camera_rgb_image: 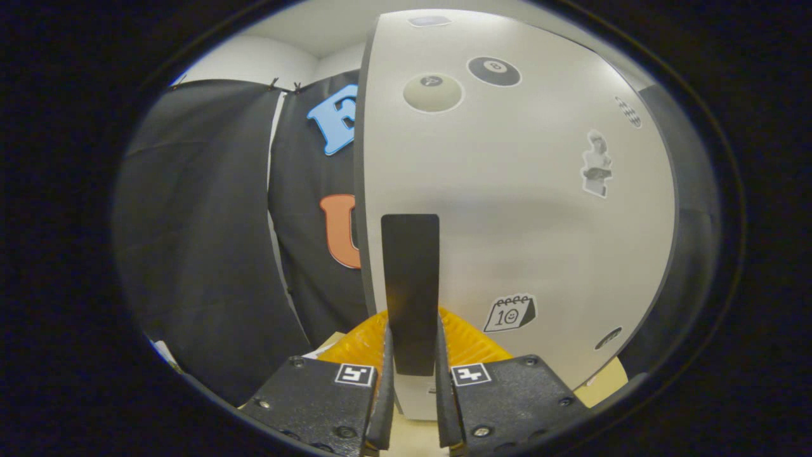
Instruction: Open the shoe cabinet door, grab the shoes and put them into the shoe cabinet, then close the shoe cabinet door.
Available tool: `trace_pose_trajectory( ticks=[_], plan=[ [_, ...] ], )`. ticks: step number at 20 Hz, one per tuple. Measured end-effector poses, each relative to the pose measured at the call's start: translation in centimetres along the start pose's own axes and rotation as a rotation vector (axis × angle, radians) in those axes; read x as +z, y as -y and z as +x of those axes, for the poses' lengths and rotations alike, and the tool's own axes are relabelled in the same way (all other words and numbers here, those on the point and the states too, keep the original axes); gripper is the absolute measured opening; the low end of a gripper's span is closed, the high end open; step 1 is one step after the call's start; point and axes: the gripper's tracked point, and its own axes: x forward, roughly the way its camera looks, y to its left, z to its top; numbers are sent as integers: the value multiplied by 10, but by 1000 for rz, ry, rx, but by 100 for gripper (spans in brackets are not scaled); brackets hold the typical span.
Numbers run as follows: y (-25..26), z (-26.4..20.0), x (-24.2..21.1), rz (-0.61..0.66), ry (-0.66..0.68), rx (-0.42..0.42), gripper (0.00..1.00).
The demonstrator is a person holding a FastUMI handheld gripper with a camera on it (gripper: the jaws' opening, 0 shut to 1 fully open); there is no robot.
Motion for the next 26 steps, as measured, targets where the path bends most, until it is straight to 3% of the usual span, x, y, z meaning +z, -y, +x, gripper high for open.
trace_pose_trajectory(
  ticks=[6, 9, 13, 26],
  plan=[
    [10, -78, -21, -33, -7, 17, 29],
    [27, -127, -33, 36, 10, 27, 28],
    [48, -184, -49, 33, 11, -7, 26],
    [148, -294, -66, 69, -3, -102, 18]
  ],
)
